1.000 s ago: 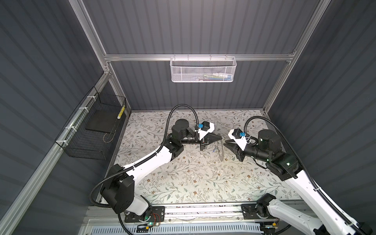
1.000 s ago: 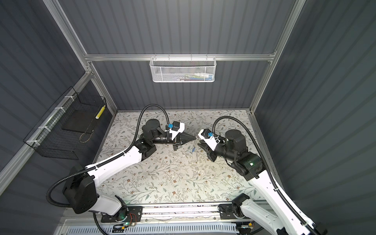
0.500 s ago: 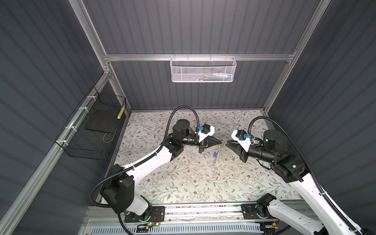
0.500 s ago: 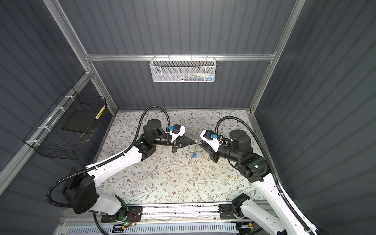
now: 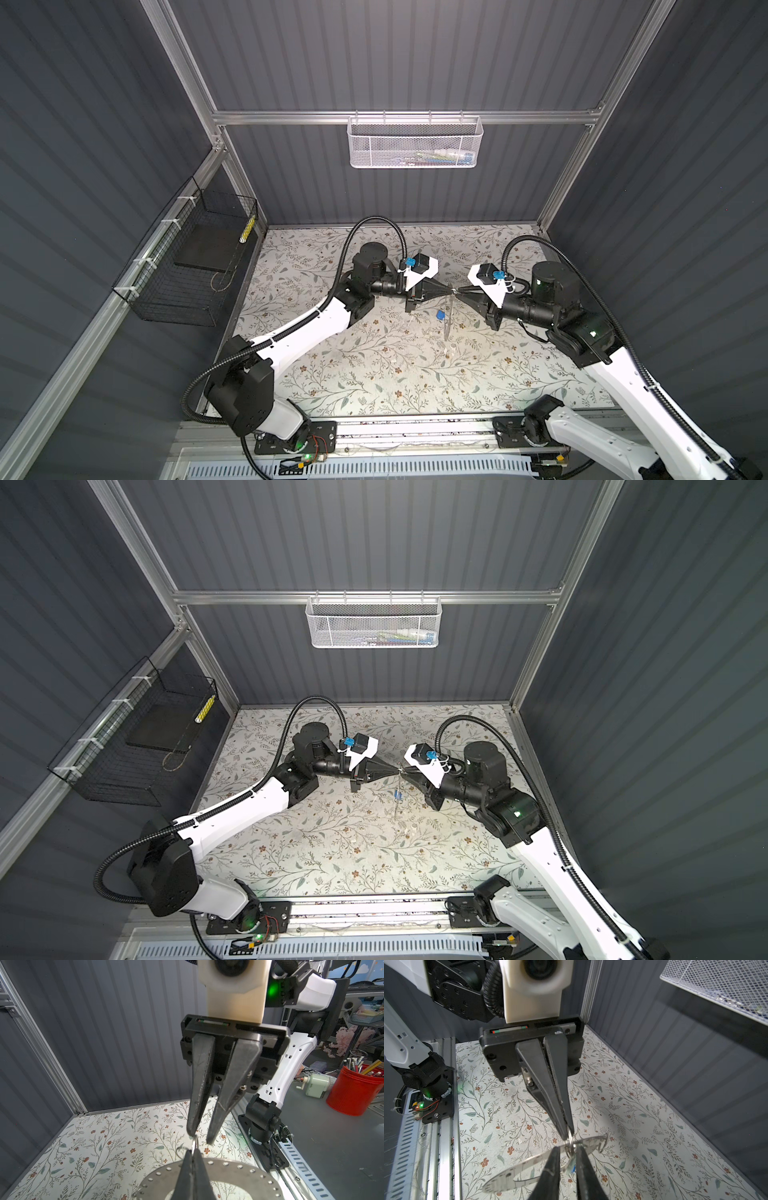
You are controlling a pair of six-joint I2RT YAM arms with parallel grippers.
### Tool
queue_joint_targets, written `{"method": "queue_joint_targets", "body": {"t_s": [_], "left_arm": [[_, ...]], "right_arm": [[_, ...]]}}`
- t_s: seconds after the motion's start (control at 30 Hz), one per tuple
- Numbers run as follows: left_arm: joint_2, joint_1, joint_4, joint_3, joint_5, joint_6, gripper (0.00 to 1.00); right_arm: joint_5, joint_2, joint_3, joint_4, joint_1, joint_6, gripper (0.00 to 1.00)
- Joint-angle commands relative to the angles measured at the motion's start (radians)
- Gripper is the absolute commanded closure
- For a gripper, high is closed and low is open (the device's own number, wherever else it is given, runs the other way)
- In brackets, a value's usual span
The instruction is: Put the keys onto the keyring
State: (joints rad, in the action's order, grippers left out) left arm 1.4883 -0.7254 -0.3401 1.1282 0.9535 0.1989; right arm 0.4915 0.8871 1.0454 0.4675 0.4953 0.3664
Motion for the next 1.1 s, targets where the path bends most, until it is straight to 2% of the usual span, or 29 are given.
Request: {"method": "queue_joint_targets", "body": {"t_s": [0.0, 0.23, 0.5, 0.77, 0.97, 1.0, 1.07], "left_arm": [[-0.027, 0.004, -0.001, 0.044, 0.034, 0.02, 1.0], [-0.03, 0.004, 0.005, 0.048, 0.04, 0.026, 1.0], [-0.037, 0.004, 0.005, 0.054, 0.041, 0.031, 1.0], [-0.031, 0.004, 0.013, 0.06, 0.049, 0.032, 1.0], [-0.025, 0.005, 0.044, 0.07, 0.047, 0.048, 1.0], [-0.023, 0.004, 0.065, 0.078, 0.043, 0.062, 0.97], [-0.026, 0.004, 0.148, 0.103, 0.018, 0.122, 0.76]], "right_arm": [[0.021, 0.004, 0.001, -0.023, -0.005, -0.009, 0.83], [0.027, 0.016, -0.001, -0.02, -0.007, -0.009, 0.88], [0.022, 0.014, -0.012, -0.02, -0.008, -0.011, 0.86], [0.04, 0.011, -0.015, -0.031, -0.012, -0.006, 1.0], [0.041, 0.006, -0.016, -0.027, -0.012, -0.001, 1.0], [0.039, 0.005, -0.014, -0.023, -0.013, 0.002, 1.0], [0.031, 0.004, -0.009, -0.008, -0.013, 0.005, 1.0]]}}
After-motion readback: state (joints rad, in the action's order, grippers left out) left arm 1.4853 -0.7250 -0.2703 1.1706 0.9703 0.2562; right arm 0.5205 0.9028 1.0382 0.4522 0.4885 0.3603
